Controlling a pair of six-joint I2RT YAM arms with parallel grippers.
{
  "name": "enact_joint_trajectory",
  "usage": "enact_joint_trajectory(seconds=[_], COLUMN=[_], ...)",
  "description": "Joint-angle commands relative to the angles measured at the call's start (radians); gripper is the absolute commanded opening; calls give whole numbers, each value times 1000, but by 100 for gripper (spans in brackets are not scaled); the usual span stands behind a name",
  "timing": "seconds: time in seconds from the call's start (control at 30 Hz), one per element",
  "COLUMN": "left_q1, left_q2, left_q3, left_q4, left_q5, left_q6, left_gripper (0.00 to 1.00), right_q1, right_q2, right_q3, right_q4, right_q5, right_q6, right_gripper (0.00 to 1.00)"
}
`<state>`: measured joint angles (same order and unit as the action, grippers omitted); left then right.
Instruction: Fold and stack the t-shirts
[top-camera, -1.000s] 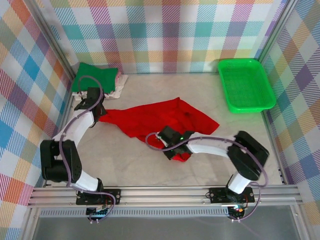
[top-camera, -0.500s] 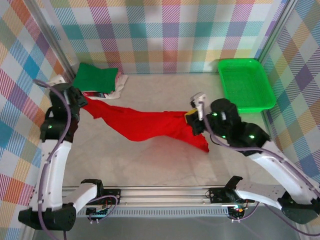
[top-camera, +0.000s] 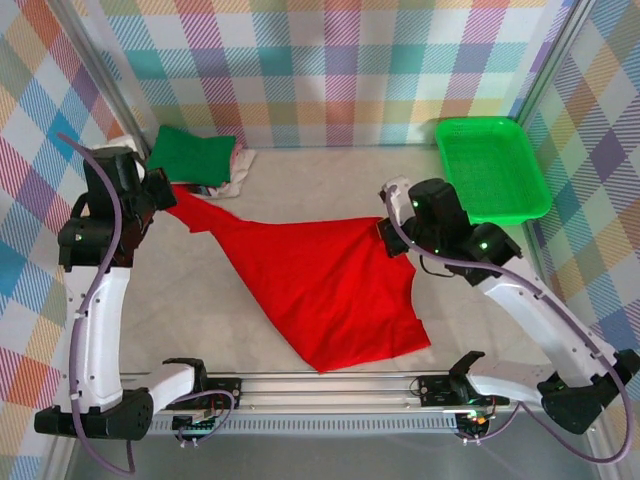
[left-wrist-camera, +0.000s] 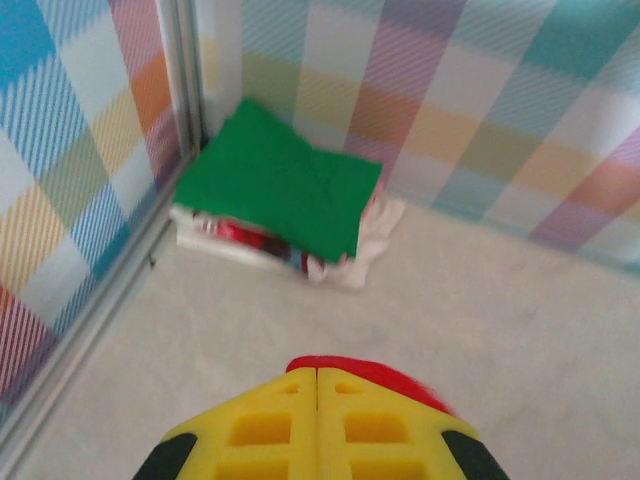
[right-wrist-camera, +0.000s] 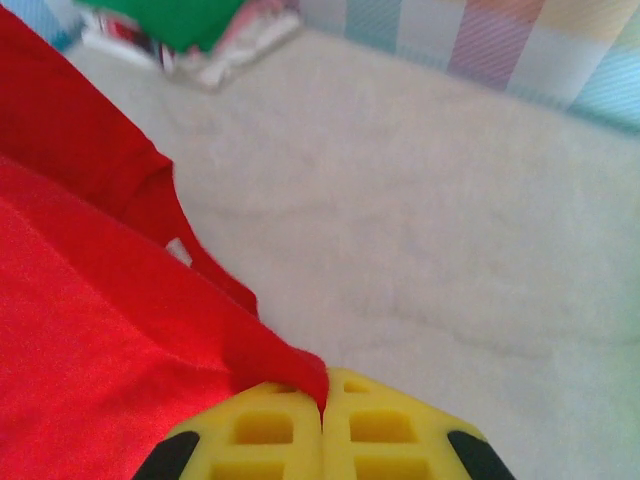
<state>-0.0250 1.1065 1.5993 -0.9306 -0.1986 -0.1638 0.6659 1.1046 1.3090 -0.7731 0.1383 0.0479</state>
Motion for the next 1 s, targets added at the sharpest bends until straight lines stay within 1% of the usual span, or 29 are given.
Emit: enact_joint_trajectory(seconds=[0.0, 0.23, 0.4, 0.43, 0.5, 0.57, 0.7, 0.77, 0.8, 0.9, 0.97], left_q1=[13, 13, 13, 12, 13, 13, 13, 13, 12, 13, 12], left_q2=[-121, -95, -4, 4, 14, 47, 197, 290, 340, 494, 614], left_q3=[99, 461, 738, 765, 781, 806, 869, 902, 917, 951, 970], left_q4=[-15, -161, -253, -244, -197, -169, -129, -111, -95, -25, 12], left_q5=[-8, 3, 30, 24, 10, 10, 43, 43, 47, 75, 99], left_q6=[1, 3, -3, -2, 6, 8, 18, 26, 33, 57, 65], left_gripper=[0, 0, 0, 0, 0, 0, 0, 0, 0, 0, 0], right_q1=[-3, -2, -2, -2, -2, -2, -7, -48, -97, -263, -317], right_q2=[-123, -206, -220, -224, -213, -171, -58, 18, 66, 223, 340], right_q3=[102, 199, 264, 272, 298, 333, 380, 418, 444, 510, 544], right_q4=[-23, -101, -110, -102, -100, -111, -41, -7, 3, 35, 69], right_q5=[-33, -58, -13, 3, 76, 141, 265, 289, 258, 104, 71], right_q6=[21, 44, 96, 93, 76, 52, -14, -43, -40, -8, -9], right_gripper=[0, 0, 0, 0, 0, 0, 0, 0, 0, 0, 0])
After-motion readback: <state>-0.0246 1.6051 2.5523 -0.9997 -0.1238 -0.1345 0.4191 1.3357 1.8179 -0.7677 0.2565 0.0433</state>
